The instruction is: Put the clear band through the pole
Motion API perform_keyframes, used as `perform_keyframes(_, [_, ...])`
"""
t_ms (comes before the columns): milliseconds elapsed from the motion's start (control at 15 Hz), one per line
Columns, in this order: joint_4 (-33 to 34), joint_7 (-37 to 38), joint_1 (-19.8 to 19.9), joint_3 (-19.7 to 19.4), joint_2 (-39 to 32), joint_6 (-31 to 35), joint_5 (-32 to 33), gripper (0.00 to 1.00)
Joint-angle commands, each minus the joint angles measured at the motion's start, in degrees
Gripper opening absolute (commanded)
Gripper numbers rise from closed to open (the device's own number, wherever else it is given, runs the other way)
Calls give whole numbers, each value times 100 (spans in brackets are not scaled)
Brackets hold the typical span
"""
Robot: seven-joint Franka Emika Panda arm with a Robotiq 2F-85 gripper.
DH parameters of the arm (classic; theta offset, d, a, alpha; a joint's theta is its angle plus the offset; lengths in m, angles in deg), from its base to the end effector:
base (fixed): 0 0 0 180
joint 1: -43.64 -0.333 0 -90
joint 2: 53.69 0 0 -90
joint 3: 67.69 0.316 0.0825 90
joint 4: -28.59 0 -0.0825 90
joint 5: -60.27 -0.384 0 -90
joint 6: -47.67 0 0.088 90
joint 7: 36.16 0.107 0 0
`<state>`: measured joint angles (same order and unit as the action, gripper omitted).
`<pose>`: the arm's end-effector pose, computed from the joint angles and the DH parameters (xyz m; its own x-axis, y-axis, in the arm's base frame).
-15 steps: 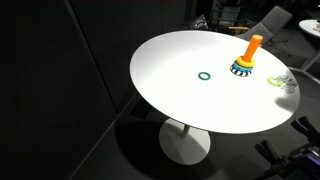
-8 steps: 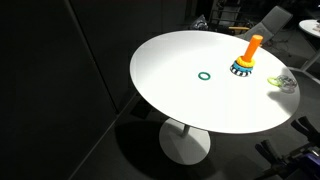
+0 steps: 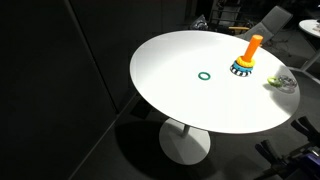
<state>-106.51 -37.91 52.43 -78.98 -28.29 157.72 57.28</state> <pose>0.3922 -0.1455 0.4923 0.9495 -0.3138 0.0007 -0.3110 -0.9411 -0.1327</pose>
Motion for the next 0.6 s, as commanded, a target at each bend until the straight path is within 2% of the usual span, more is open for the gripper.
perform_keyframes(0, [-345,-79,162,11,-192,691,319,100])
perform_keyframes(267, [-692,-223,281,-92,-529,1501,649,100])
perform_keyframes(533, [-814,-340,353,-193,-895,2115,717,100])
